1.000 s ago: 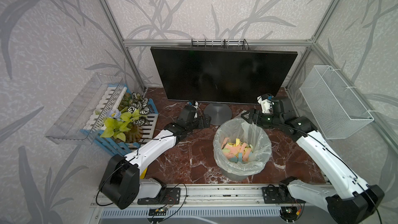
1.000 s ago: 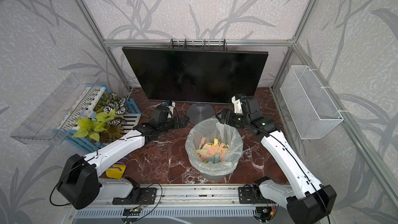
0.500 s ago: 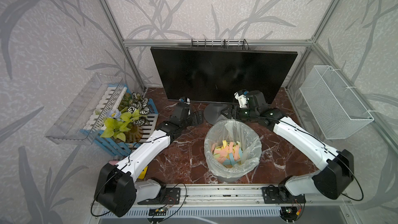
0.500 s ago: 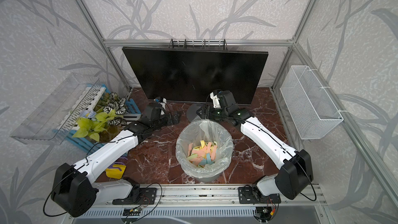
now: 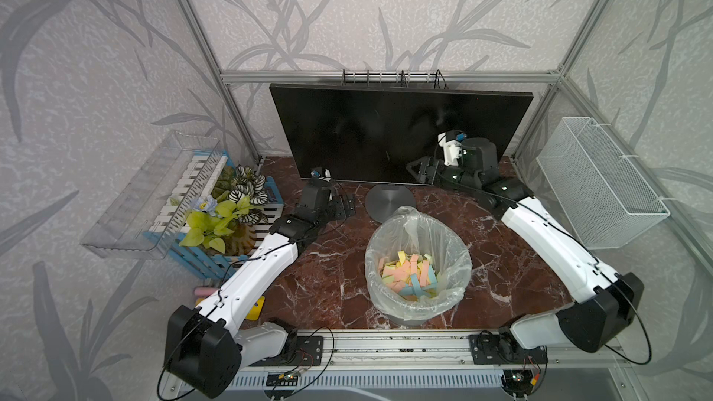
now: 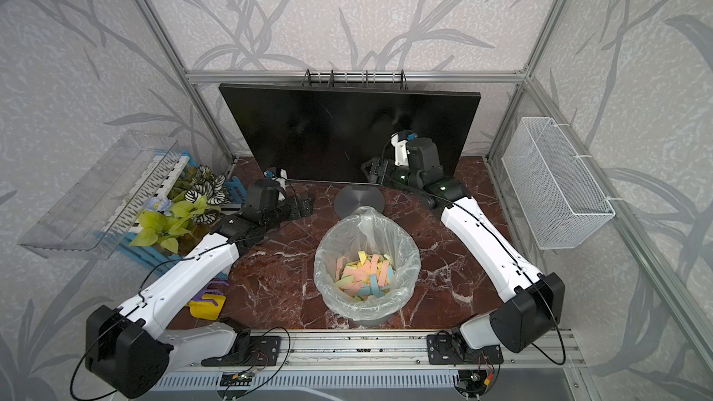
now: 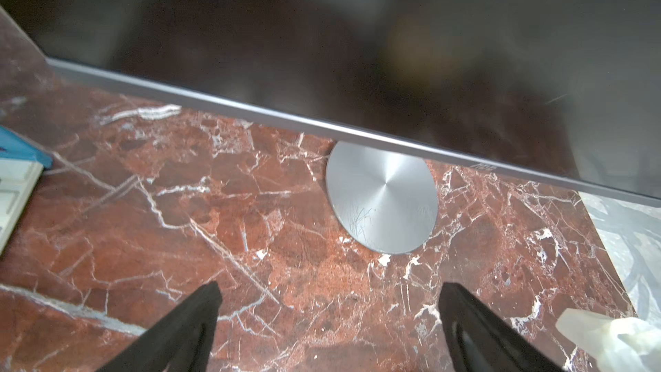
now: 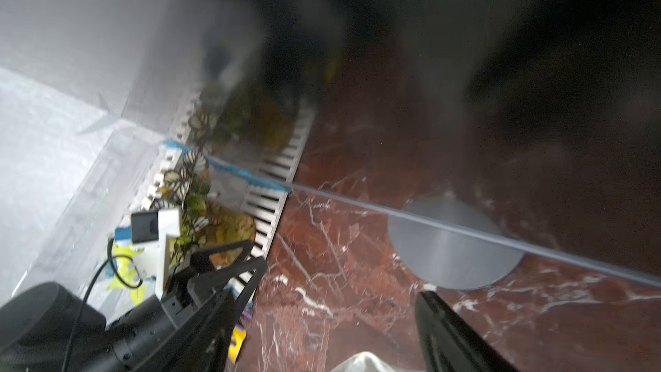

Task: Remove the sticky note from the monitor
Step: Adjust the trash bin at the center of the board, then reset both arms

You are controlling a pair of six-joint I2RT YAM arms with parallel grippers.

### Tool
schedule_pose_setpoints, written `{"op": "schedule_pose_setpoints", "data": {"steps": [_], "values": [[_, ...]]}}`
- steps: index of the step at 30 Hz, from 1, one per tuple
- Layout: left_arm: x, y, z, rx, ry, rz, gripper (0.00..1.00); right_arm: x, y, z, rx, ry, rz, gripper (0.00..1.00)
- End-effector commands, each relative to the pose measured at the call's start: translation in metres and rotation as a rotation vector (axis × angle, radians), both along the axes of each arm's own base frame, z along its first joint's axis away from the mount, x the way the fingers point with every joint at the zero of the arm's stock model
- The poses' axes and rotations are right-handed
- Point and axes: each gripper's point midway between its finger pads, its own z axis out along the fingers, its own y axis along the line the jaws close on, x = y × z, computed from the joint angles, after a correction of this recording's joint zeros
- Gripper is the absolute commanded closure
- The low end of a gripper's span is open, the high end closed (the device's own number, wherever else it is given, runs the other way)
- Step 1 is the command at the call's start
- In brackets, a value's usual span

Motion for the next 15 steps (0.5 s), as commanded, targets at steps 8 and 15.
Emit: {"op": "schedule_pose_setpoints", "data": {"steps": [8, 15], "values": [[0.008, 0.021, 0.031, 0.066, -0.109, 0.033, 0.00, -0.035, -0.124, -0.017, -0.083, -0.013, -0.269, 0.15], [-0.001, 0.055, 0.048, 0.139, -0.284, 0.122, 0.00, -0.083, -0.197, -0.084, -0.299, 0.031, -0.528, 0.14]]}}
